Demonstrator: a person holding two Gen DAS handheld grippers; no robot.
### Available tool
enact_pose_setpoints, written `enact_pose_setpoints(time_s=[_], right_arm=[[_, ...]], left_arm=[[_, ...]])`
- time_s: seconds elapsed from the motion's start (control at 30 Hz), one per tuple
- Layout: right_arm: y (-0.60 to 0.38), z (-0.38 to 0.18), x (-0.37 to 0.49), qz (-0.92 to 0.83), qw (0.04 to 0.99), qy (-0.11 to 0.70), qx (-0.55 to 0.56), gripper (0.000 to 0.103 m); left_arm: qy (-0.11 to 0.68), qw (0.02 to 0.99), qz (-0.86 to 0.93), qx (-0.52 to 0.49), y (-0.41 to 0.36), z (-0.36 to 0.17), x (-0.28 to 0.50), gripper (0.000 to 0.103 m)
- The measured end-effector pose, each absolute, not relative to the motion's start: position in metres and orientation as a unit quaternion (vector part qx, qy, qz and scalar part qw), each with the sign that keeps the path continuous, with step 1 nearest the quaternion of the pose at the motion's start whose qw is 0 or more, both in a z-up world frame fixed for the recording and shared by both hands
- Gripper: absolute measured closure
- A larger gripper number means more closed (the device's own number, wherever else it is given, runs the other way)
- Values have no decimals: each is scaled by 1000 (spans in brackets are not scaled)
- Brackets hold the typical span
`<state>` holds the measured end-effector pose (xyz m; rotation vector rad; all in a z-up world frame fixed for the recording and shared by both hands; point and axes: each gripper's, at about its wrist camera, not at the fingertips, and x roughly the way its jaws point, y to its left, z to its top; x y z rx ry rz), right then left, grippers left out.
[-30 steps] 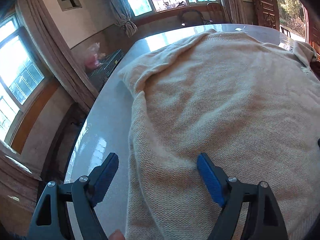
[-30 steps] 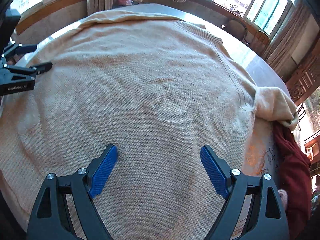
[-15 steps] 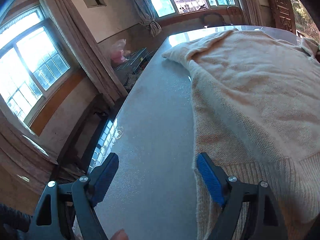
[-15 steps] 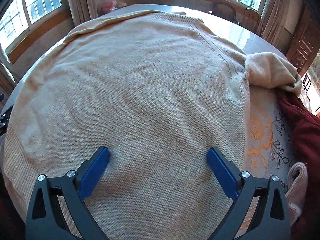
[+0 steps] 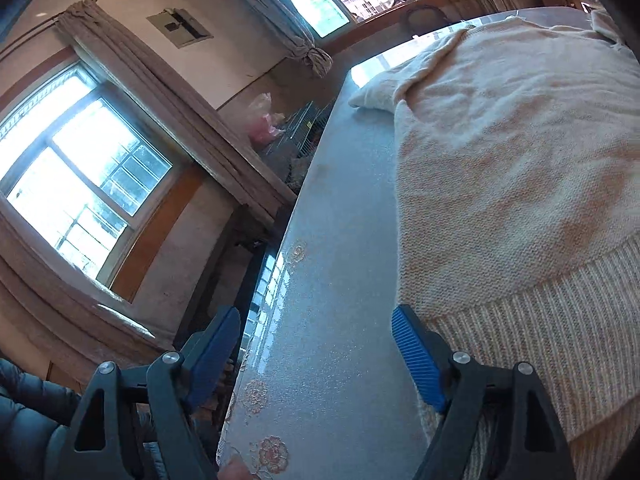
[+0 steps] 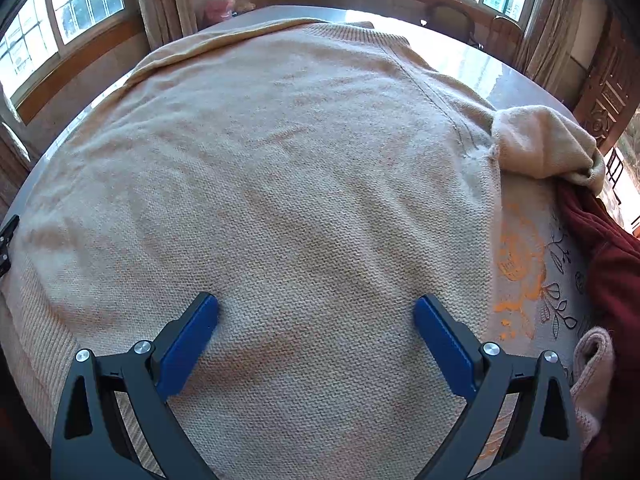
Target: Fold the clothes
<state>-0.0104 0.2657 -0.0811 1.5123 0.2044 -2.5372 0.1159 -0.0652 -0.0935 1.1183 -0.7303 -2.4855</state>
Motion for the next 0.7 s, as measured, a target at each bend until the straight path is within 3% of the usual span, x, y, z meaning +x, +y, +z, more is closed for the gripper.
enact_pose_setpoints(time_s=[0.17,0.3,0.47,0.6,0.7], right_arm=[[261,-58,-16,-863,111,83,486,5],[246,-54,-48,-865,101,96,482,5],[230,-59,-85,-872,89,112,468,5],[236,-75,-90,-861,71,140,485,5],[262,-79,-76,-862,70,64,498,5]], left_arm=[[-161,180,-913,329,-65,-38,90,23],[-113,130,-940,293,-25,-16,41,23],[-198,104,-911,346,36,-69,-32,23],[-264,122,-883,368,45,-103,-41,23],[-268,121,-882,369,42,-107,-40,23]])
